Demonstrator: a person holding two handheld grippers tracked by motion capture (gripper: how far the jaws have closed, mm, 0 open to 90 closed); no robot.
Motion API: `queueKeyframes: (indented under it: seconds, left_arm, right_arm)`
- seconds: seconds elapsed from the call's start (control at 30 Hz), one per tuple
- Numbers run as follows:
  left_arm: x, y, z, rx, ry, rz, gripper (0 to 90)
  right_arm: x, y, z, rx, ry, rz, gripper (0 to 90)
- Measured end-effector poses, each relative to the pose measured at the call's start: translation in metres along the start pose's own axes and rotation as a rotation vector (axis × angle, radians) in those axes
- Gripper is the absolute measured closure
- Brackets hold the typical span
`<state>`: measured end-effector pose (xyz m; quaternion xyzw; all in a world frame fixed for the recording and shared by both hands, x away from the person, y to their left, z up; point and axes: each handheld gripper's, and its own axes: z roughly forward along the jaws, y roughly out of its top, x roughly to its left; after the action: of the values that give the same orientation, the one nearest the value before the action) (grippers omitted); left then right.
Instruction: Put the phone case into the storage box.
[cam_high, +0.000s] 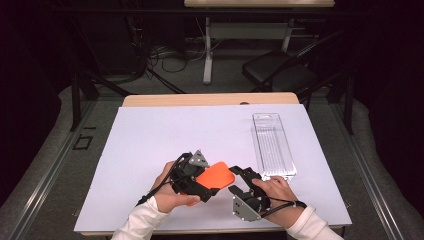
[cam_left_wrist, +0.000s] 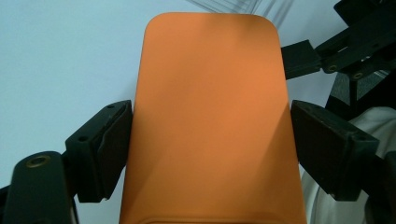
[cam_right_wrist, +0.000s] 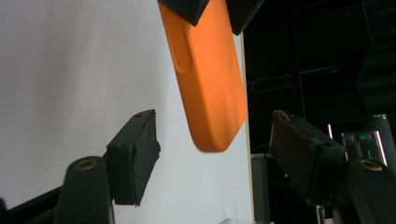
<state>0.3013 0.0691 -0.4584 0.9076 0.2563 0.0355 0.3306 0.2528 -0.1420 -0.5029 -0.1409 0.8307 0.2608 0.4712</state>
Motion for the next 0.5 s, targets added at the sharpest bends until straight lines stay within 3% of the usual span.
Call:
queueKeyframes:
  seconds: [0.27,0.4,0.5]
  left_arm:
    - [-0.0087,0.0025,0.0063,0.008,-0.015,0.016,16.3]
    - [-0.0097,0.0029,0.0079,0.015,-0.020,0.022,16.3]
    - [-0.0105,0.0028,0.0092,0.015,-0.021,0.021,16.3]
  right_arm:
    - [0.0028,0.0032,0.0056,0.004,-0.022,-0.050,35.6]
    - [0.0040,0.0030,0.0086,0.003,-0.010,-0.026,37.5]
    - [0.0048,0.0029,0.0096,-0.003,-0.030,-0.080,40.4]
